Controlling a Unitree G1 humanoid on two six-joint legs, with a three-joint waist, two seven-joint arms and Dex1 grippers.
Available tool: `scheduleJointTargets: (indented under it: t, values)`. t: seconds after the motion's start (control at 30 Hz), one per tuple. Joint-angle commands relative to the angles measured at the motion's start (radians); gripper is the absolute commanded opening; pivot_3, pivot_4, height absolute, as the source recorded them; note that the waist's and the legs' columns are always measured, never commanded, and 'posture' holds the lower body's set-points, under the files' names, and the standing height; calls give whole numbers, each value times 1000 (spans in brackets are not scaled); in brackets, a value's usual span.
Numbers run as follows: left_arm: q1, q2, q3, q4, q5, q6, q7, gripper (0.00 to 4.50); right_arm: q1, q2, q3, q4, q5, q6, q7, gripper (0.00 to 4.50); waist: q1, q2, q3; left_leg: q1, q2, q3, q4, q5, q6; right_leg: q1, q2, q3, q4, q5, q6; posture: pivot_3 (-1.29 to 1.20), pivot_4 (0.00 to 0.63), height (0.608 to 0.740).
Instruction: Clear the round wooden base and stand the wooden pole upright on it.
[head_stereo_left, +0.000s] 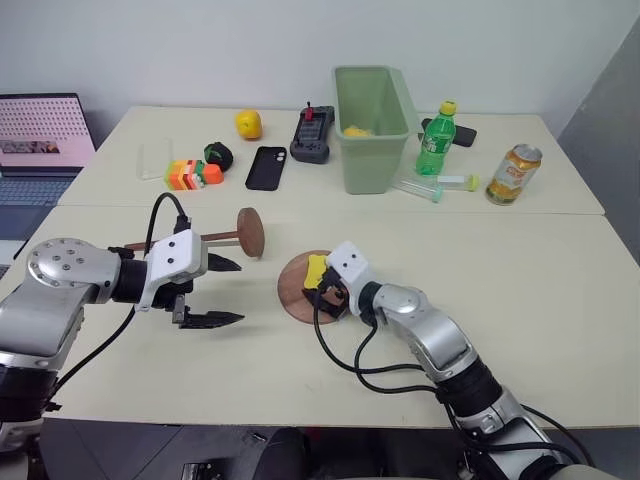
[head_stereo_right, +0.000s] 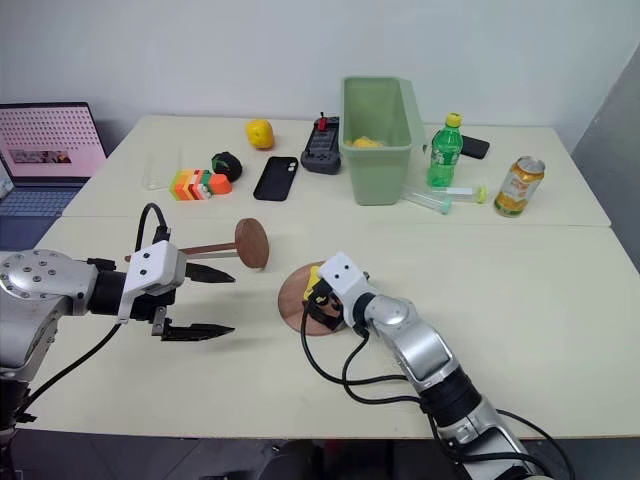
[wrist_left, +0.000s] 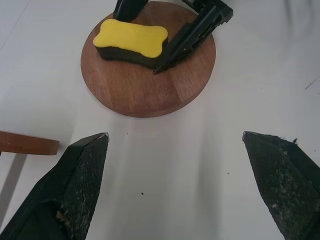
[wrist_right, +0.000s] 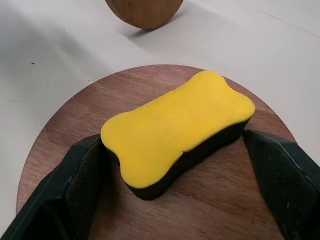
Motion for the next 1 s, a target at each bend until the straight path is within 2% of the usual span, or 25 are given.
scheduleJointTargets:
  t: [0.03,0.3,0.37,0.57,0.73,0.9,1.0]
  values:
    - [-11,14,20,-7,2,-14,3,4500,4,6,-12,-8,-3,-4,11,3693,0,0,0,0,0,0,0,0,0,0,0,0,0,0,0,0,150,740]
    - [-20,7,12,0,8,-21,5,4500,8,-2,-23,-26,-4,-8,25,1667,-1,0,0,0,0,0,0,0,0,0,0,0,0,0,0,0,150,740]
    - [-25,4,9,4,10,-23,5,4500,7,-3,-26,-26,-5,-13,25,1370,-1,0,0,0,0,0,0,0,0,0,0,0,0,0,0,0,150,740]
    - [-42,-3,7,12,15,-26,4,4500,8,-35,-32,-76,-8,-30,43,1020,-1,0,0,0,0,0,0,0,0,0,0,0,0,0,0,0,150,740]
    - [-85,-36,8,-12,-25,23,12,4500,41,-126,-84,-243,25,4,89,918,1,1,0,-1,0,0,0,0,0,0,0,0,-1,0,0,0,150,740]
    - [-177,-133,-27,-66,-75,95,48,4500,168,-259,-290,-461,60,100,70,836,13,0,0,-3,-2,-2,0,0,0,1,-2,-2,-3,0,0,0,150,740]
    - [-263,-243,-105,-74,-73,104,72,4500,294,-325,-500,-516,65,117,37,803,19,0,0,-3,-3,-1,1,0,0,1,-3,-1,-2,0,0,0,150,740]
